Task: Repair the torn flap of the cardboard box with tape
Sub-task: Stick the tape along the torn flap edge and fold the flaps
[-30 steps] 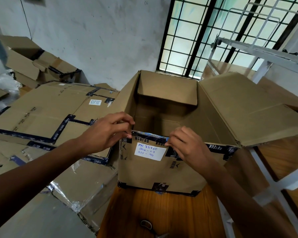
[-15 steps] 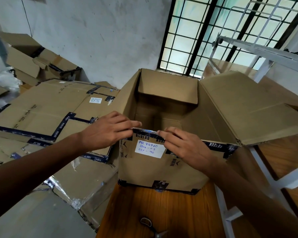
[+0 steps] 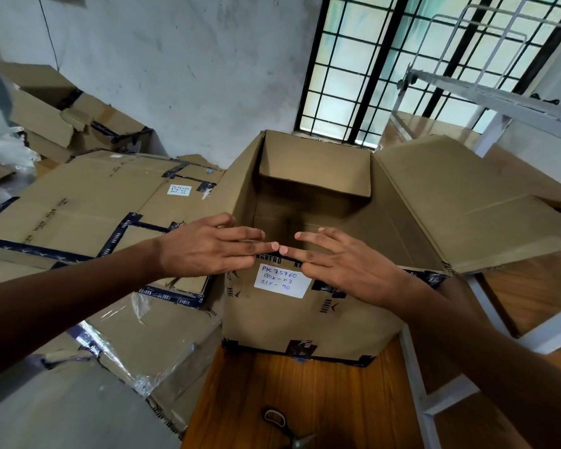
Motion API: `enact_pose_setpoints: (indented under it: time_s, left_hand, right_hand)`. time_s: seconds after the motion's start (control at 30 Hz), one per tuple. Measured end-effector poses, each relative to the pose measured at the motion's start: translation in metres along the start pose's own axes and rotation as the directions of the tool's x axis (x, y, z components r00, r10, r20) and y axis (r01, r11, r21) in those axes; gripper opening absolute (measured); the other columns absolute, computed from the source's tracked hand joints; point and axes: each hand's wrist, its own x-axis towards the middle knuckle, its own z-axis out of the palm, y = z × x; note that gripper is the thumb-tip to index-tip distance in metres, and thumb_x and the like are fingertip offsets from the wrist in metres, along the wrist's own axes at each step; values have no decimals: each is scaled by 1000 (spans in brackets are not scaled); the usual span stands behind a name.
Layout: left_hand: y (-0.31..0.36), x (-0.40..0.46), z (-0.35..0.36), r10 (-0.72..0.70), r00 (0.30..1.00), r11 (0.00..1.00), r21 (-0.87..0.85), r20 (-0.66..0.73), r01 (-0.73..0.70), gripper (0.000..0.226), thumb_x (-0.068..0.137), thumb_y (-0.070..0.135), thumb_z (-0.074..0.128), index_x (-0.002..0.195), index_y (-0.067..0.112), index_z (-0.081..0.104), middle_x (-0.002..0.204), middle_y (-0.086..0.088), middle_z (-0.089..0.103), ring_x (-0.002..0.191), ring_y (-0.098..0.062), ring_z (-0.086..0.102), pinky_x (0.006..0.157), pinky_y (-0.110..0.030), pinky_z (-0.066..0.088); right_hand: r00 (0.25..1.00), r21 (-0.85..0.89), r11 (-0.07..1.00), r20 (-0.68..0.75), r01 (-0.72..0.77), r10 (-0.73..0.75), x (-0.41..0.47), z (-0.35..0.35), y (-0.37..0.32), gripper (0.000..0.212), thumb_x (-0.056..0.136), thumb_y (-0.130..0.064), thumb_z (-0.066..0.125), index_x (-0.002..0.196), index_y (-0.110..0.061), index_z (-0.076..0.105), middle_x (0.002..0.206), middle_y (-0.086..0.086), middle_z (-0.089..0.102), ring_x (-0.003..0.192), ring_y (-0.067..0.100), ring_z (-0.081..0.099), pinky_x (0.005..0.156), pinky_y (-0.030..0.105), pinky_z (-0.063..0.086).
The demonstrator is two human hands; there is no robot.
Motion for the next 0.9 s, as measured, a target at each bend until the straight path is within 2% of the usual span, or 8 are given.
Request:
enact_pose_setpoints:
  time_s: [0.13,0.3,0.37,0.47,0.57,0.67,0.77,0.9]
  left_hand:
    - [-2,-1,3,35,999,999,16,-21,-35,11,106,14,64,115,20,61,164,-1,52,135,-26,62,90,-37,45]
    - [-7,3,3,86,996,996,-9,-33,-86,10,106,17,67,115,20,63,155,-2,61,128,-26,64,81,-36,51]
    - [-9,7,1,96,994,995,-35,-52,-98,14,105,16,68,117,19,61,152,-2,64,127,-26,64,83,-37,50]
    - [-13,11,0,93,991,992,-73,-94,-100,14,108,17,65,121,18,59,147,-1,67,127,-28,64,95,-41,53]
    - [-16,13,1,91,992,986,-133,-93,-103,12,110,16,63,121,17,60,146,-3,68,128,-29,65,104,-45,54]
    - [-17,13,0,66,996,974,-214,-60,-78,23,106,12,67,126,17,56,147,-5,67,130,-29,64,104,-45,56]
    - [-19,11,-2,33,999,957,-287,-6,-34,36,98,4,71,127,18,55,149,-5,65,129,-29,62,90,-42,63]
    - [-24,13,-4,67,998,952,-300,-5,-65,23,104,8,66,124,18,58,150,-3,64,130,-26,61,87,-42,64]
  right_hand:
    - [1000,-13,1000,3,-10,10,-1,-2,2,53,87,-14,80,129,-20,47,166,4,39,148,36,41,113,54,43]
    - [1000,-17,1000,-5,2,-2,-2,1,3,49,85,-16,83,123,-21,53,160,4,48,137,34,49,106,53,49]
    - [1000,-5,1000,-4,9,-9,-1,1,6,51,84,-17,85,122,-22,52,158,4,50,136,33,50,106,51,49]
    - [1000,34,999,-8,17,-17,1,2,8,51,85,-14,84,123,-21,51,157,4,51,135,32,51,105,47,51]
    - [1000,127,992,20,-15,12,0,5,8,47,89,-8,76,126,-21,50,162,3,44,141,31,47,88,45,60]
    - [998,161,986,56,-30,21,0,7,9,49,90,-4,73,128,-22,47,165,0,36,143,28,41,68,39,62]
    - [998,208,978,56,-25,13,0,7,12,56,89,-4,76,131,-25,45,164,-1,38,143,26,42,72,39,63]
    - [998,186,983,57,1,-12,-2,13,12,56,89,-3,76,131,-25,46,168,-3,34,151,27,36,83,39,63]
